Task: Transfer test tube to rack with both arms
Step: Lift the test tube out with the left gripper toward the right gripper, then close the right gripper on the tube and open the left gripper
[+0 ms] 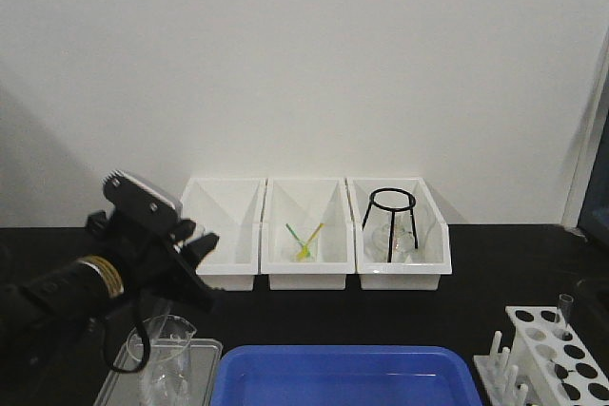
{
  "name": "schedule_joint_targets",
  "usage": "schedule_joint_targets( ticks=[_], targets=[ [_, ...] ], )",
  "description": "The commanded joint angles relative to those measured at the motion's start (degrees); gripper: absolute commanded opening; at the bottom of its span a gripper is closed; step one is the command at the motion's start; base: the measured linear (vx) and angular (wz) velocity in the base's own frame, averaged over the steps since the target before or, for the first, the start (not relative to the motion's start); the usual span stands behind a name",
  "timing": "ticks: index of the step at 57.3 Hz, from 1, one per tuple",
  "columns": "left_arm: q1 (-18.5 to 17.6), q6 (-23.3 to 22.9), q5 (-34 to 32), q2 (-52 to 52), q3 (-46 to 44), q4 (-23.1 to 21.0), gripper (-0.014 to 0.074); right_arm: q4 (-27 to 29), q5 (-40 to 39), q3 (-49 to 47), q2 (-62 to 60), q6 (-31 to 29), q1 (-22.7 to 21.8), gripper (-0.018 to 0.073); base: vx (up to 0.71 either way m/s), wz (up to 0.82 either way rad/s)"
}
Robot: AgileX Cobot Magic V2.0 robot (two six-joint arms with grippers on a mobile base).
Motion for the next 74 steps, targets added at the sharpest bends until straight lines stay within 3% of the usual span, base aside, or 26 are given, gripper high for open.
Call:
schedule_joint_targets(
  ticks=[1,8,13,22,33,42,55,74],
  targets=[
    [-0.36,-3.84,-3.17,-8.07,-3.22,-0.49,-0.0008,-0.30,-5.75,-2.14,-0.09,0.00,-0.21,0.0495,0.00,0.00],
    [-0.69,-12.65,4.46,-12.97,-7.61,0.78,-0.0008,-0.30,-1.34,-2.14,1.22,0.38,0.34,0.0495,0.00,0.00],
    [-2.50,-18.44,7.93,-13.90,-10.48,4.27,-0.0008,-0.30,1.54,-2.14,2.80,0.39,3.23,0.0495,0.00,0.00],
    [-9.72,-25.63,5.14,-13.78,-11.65,11.52,-0.0008,-0.30,-0.02,-2.14,7.26,0.39,14.65,0.0495,0.00,0.00],
    [-18.19,-34.22,0.09,-12.13,-11.65,16.23,-0.0008,-0.30,-6.50,-2.14,13.86,0.45,27.76,0.0494,0.00,0.00],
    [-23.74,-35.47,-0.19,-11.08,-11.65,16.40,-0.0006,-0.30,-11.36,-2.14,16.57,1.38,32.50,0.0489,0.00,0.00],
    [-29.59,-35.47,0.18,-9.84,-11.65,16.40,-0.0007,-0.30,-12.77,-2.14,16.93,2.97,32.42,0.0480,0.00,0.00],
    [-31.40,-35.63,3.63,-8.66,-11.59,16.39,-0.0007,-0.30,-13.18,-2.14,16.74,2.97,32.42,0.0478,0.00,0.00]
  ],
)
